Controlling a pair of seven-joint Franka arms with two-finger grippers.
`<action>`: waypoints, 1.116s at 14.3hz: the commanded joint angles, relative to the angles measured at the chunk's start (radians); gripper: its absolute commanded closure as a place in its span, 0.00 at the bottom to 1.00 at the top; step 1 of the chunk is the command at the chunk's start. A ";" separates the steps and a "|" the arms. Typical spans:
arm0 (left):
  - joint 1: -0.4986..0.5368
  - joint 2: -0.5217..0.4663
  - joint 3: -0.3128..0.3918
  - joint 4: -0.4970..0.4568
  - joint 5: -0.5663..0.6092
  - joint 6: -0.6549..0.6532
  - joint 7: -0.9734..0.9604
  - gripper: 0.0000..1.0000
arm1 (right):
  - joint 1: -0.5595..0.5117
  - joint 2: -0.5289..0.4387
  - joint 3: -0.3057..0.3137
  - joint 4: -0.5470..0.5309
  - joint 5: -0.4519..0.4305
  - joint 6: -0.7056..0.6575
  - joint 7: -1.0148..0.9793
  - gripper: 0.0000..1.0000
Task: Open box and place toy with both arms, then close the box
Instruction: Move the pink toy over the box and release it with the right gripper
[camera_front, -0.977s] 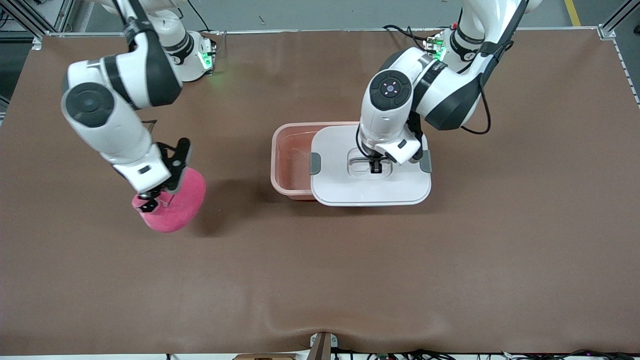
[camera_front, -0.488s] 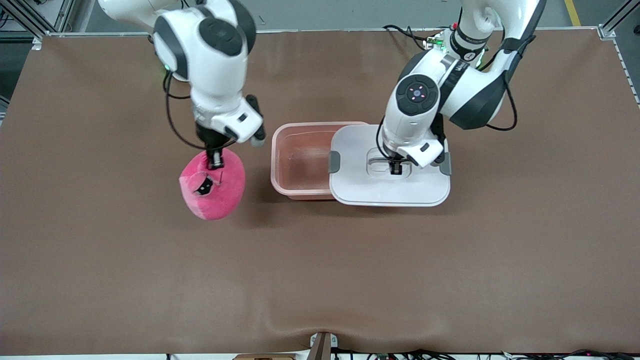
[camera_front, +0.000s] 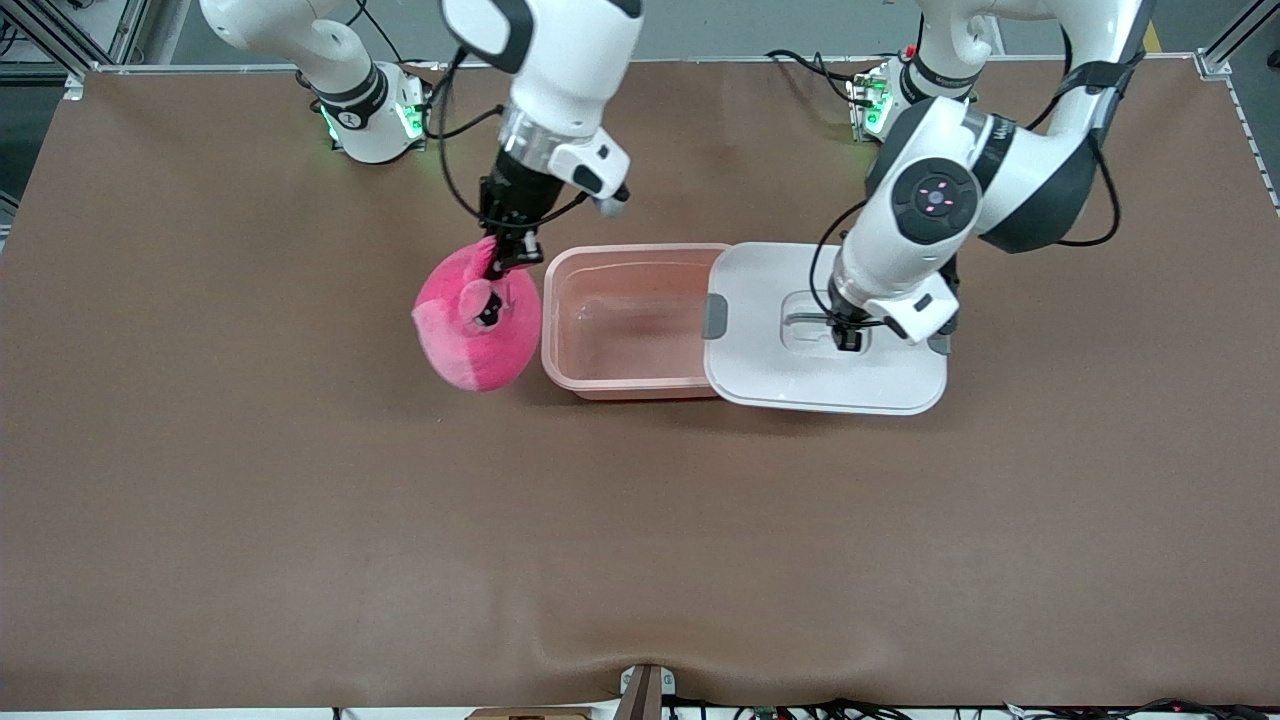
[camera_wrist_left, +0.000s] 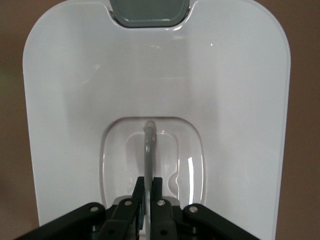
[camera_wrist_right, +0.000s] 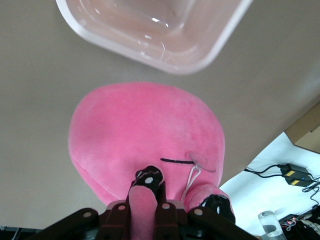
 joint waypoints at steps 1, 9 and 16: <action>0.027 -0.061 -0.010 -0.069 -0.021 0.038 0.027 1.00 | 0.067 0.077 -0.012 0.066 -0.044 -0.056 0.075 1.00; 0.134 -0.115 -0.011 -0.168 -0.022 0.112 0.196 1.00 | 0.134 0.231 -0.013 0.204 -0.050 -0.125 0.089 0.99; 0.219 -0.113 -0.011 -0.181 -0.024 0.118 0.317 1.00 | 0.190 0.231 -0.012 0.258 -0.038 -0.154 0.087 0.00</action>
